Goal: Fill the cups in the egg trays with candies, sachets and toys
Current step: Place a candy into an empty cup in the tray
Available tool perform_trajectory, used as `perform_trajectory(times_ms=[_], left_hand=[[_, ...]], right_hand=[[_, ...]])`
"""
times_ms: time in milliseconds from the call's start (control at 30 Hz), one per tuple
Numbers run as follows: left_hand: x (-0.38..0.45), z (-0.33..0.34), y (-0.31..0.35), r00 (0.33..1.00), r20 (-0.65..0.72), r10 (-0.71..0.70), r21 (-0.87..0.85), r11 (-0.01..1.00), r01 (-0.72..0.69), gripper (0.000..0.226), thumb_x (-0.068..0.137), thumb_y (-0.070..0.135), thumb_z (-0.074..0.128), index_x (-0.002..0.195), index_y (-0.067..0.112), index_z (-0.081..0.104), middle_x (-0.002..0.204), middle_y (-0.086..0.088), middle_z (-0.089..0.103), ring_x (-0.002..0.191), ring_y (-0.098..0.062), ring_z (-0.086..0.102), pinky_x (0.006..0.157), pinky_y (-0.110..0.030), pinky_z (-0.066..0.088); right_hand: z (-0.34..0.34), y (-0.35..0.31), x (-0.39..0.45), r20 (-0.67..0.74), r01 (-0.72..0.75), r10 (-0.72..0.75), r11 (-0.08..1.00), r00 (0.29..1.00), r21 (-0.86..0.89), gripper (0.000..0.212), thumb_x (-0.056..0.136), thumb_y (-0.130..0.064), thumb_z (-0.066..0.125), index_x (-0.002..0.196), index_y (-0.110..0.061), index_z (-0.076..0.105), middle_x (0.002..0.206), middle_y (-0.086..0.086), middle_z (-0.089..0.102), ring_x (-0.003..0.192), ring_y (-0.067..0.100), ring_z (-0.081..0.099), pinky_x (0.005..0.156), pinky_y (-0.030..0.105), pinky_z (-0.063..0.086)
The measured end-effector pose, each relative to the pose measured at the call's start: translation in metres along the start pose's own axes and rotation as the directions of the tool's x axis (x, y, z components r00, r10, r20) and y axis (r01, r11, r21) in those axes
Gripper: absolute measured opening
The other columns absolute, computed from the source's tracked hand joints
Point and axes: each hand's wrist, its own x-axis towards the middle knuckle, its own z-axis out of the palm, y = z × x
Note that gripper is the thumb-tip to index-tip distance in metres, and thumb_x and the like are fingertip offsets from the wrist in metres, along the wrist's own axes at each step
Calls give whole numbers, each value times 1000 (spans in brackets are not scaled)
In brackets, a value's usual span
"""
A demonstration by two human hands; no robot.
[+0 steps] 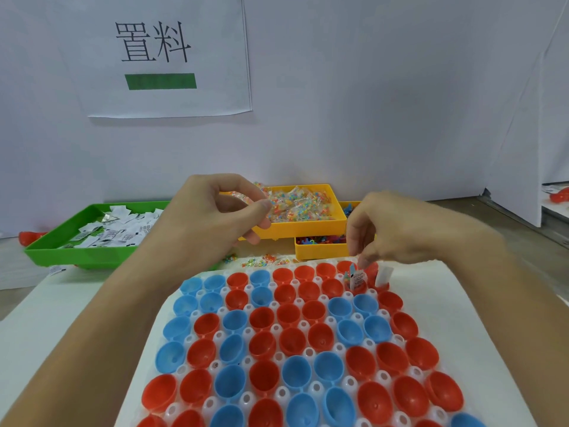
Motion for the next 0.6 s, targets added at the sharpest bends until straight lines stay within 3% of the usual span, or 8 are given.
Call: perform_trajectory(times_ms=[67,133,200,267,333,467,600], left_hand=[[0,0,0,1000,-2,7,11,1000,-7,11,89,30,67,86,20,71,77,2,76,66,-14,71,61,-28,54],[1,-1,-1,1000,-7,10,24,1000,-9,11,90,31,66,86,21,71,77,3,76,66,-13,71,61,-27,53],[1,-2,-2,1000,-16,7,28,1000,-6,11,91,30,65,87,22,71,78,4,76,67,-13,71,61,-27,52],[2,-2,-3,1000,-24,2,30,1000,-1,11,92,30,64,88,22,71,78,5,76,67,-13,71,61,-25,52],[3,-1,-3,1000,-29,-2,29,1000,3,12,93,29,64,88,22,71,79,5,76,67,-12,71,61,-26,53],[4,-1,-4,999,-32,-11,48,999,13,12,93,31,63,90,23,71,78,5,76,68,-12,71,64,-29,54],[4,0,-5,999,-34,-15,56,998,17,13,93,31,62,90,22,71,78,6,76,67,-11,71,63,-27,52]], right_hand=[[-8,12,-1,-73,14,-9,998,997,63,17,77,-18,85,73,-31,74,74,-19,72,74,-5,65,62,11,46],[-12,29,1,-254,23,4,994,967,104,21,86,-15,75,75,-33,73,75,-18,72,76,-4,65,62,7,42],[-7,51,8,-467,9,91,978,880,208,30,95,-6,58,84,-32,71,84,-12,72,81,2,67,70,14,46],[6,74,15,-558,-29,239,933,795,359,33,97,1,44,98,-21,70,91,0,72,88,19,68,81,29,52],[24,95,21,-541,-119,351,901,765,417,35,97,4,39,108,-12,68,97,7,72,93,23,65,84,33,48],[50,113,25,-466,-272,405,905,787,327,28,95,-4,48,98,-18,72,94,4,70,76,14,63,64,23,42],[58,109,31,-362,-365,393,919,845,147,26,94,-21,52,80,-16,73,89,3,72,79,23,63,78,40,54]])
